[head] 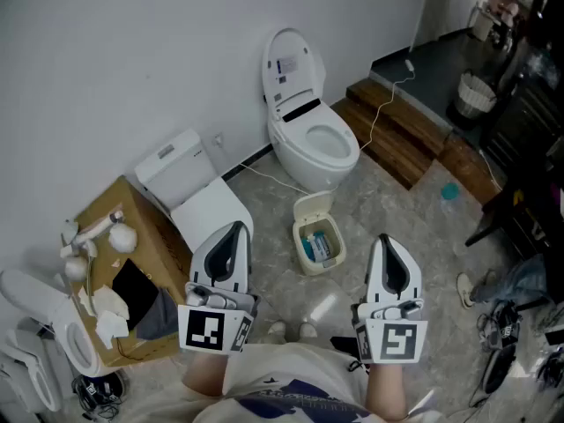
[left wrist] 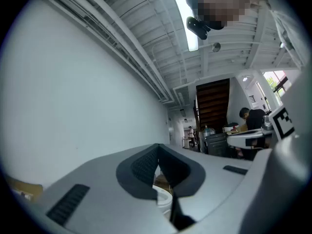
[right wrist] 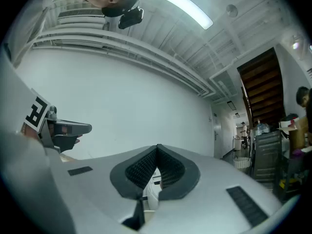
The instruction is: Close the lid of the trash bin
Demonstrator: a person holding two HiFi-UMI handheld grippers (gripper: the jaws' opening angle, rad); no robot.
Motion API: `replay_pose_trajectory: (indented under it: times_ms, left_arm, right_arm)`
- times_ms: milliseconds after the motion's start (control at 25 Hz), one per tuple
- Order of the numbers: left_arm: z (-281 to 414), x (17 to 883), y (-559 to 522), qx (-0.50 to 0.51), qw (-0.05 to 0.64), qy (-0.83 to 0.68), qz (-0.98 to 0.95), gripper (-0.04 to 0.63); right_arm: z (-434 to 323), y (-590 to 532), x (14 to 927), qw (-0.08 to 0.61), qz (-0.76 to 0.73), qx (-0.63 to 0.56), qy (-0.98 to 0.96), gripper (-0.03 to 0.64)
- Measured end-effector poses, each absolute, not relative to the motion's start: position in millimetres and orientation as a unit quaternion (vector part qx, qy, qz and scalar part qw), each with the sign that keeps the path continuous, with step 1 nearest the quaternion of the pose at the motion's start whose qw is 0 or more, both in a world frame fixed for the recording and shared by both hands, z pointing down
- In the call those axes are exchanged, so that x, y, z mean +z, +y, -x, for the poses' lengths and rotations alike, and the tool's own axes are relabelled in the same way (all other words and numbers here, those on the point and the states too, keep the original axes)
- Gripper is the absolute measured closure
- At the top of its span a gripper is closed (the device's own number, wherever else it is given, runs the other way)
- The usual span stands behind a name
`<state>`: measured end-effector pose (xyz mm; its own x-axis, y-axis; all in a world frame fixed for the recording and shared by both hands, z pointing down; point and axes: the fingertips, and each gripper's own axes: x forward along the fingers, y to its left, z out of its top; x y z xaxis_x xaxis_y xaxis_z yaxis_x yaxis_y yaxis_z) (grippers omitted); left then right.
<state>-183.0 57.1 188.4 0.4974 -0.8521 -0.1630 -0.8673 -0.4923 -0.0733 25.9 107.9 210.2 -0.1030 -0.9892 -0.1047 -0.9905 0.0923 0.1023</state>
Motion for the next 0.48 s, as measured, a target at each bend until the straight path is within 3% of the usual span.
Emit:
replay_pose_trajectory:
  times_ms: [320,480]
  left_arm:
    - [180.3,188.6,55.9,0.052,0.07,0.496,0.864,0.595]
    - [180.4,189.7,53.6,0.051,0.067,0.495,0.865,0.595]
  right_arm:
    - [-24.5,107.1,209.6,0.005,0.665,0.073,0.743,0.614]
    - [-30.4,105.6,212.9,0.053,0.652,0.033,0.755,0.611]
